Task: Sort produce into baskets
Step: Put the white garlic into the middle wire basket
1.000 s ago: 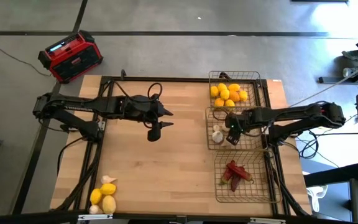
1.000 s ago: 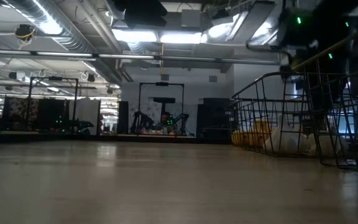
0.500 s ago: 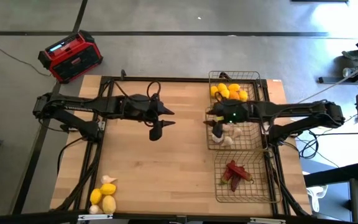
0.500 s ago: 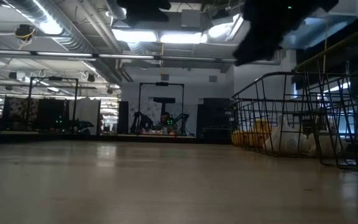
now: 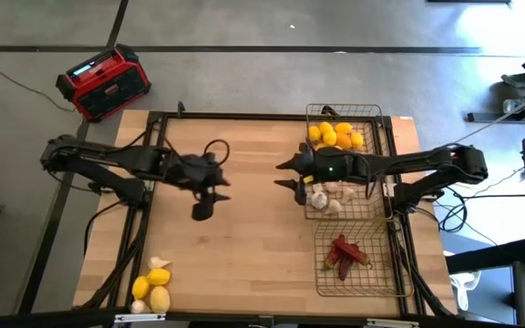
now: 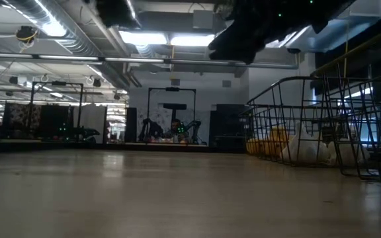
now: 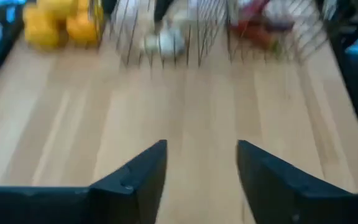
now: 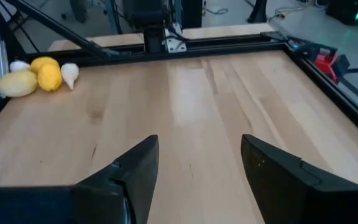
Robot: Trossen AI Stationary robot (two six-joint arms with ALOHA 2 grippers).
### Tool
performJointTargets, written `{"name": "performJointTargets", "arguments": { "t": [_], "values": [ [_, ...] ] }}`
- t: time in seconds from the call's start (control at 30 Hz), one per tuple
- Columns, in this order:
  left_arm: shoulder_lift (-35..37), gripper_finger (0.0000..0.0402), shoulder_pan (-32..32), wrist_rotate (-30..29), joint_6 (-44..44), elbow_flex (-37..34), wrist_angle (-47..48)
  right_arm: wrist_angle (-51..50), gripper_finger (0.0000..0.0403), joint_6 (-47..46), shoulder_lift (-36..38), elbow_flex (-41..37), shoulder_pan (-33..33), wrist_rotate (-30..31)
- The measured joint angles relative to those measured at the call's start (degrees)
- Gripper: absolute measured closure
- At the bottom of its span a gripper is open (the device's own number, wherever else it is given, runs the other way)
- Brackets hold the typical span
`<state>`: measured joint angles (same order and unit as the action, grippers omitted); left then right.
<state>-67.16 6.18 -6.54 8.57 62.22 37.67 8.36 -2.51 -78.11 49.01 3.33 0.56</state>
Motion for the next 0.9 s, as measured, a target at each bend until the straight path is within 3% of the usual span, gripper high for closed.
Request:
{"name": "performJointTargets", "arguments": {
  "t": [0.43,0.9],
  "values": [
    [1.7,0.0215,9.6,0.6,22.5,0.0,26.8,2.1,0.0178,1.3,-1.6,0.0,0.0,1.8],
    [-0.4,0.0215,19.8,0.8,38.4,0.0,31.8,2.1,0.0178,2.0,-1.6,0.0,0.0,4.0]
  ]
}}
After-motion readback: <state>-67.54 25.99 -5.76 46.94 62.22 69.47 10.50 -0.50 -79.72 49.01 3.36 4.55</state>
